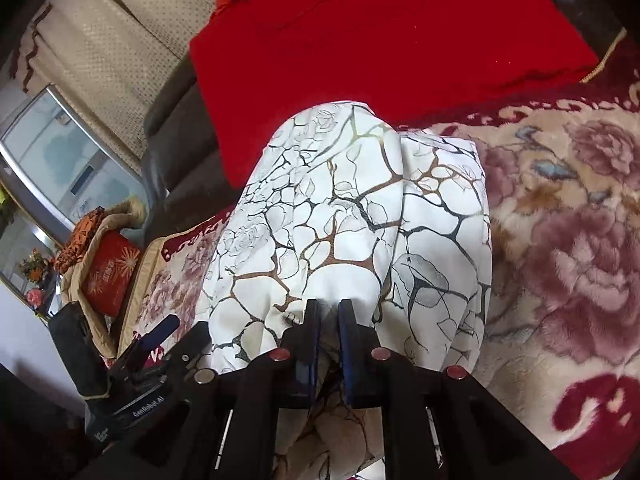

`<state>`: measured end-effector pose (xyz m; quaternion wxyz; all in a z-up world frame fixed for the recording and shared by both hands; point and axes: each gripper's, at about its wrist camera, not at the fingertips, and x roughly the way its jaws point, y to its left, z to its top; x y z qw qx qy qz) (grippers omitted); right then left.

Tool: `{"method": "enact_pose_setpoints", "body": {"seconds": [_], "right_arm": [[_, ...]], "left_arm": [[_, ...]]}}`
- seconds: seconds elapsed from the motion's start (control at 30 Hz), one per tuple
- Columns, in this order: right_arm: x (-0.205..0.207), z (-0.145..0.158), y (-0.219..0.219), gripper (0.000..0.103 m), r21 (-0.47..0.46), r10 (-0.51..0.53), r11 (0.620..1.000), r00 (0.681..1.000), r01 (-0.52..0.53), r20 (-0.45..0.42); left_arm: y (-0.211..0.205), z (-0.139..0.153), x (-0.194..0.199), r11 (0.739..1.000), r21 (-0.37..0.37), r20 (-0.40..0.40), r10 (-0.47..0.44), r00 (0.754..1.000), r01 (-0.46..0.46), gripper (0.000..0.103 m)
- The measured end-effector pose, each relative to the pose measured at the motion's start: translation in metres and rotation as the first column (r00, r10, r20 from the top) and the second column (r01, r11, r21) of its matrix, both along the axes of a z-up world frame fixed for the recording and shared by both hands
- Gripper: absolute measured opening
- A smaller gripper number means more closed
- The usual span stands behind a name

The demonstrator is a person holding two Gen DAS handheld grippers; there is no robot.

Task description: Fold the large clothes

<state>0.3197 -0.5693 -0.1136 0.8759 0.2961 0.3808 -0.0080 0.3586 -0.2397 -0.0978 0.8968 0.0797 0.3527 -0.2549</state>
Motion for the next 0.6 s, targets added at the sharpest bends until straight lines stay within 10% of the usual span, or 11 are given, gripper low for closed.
{"method": "enact_pose_setpoints", "body": {"seconds": [0.33,0.47,0.6], "right_arm": [[-0.021,0.043,0.037,0.013,-0.155,0.068,0.987,0.986,-0.044,0.152],[-0.002,0.001,0.036,0.011,-0.137,0.049,0.989,0.998,-0.054,-0.042],[-0.003,0.002,0.031,0.011,-0.097,0.054,0.994,0.998,-0.055,-0.021]], "left_arm": [[0.002,0.004,-0.008,1.0,0.029,0.038,-0.006,0.999,0.005,0.1],[0.0,0.005,-0.014,0.998,0.063,0.075,-0.025,0.997,0.02,0.1],[-0.001,0.007,-0.017,0.995,0.097,0.117,-0.028,0.993,0.016,0.099]]}}
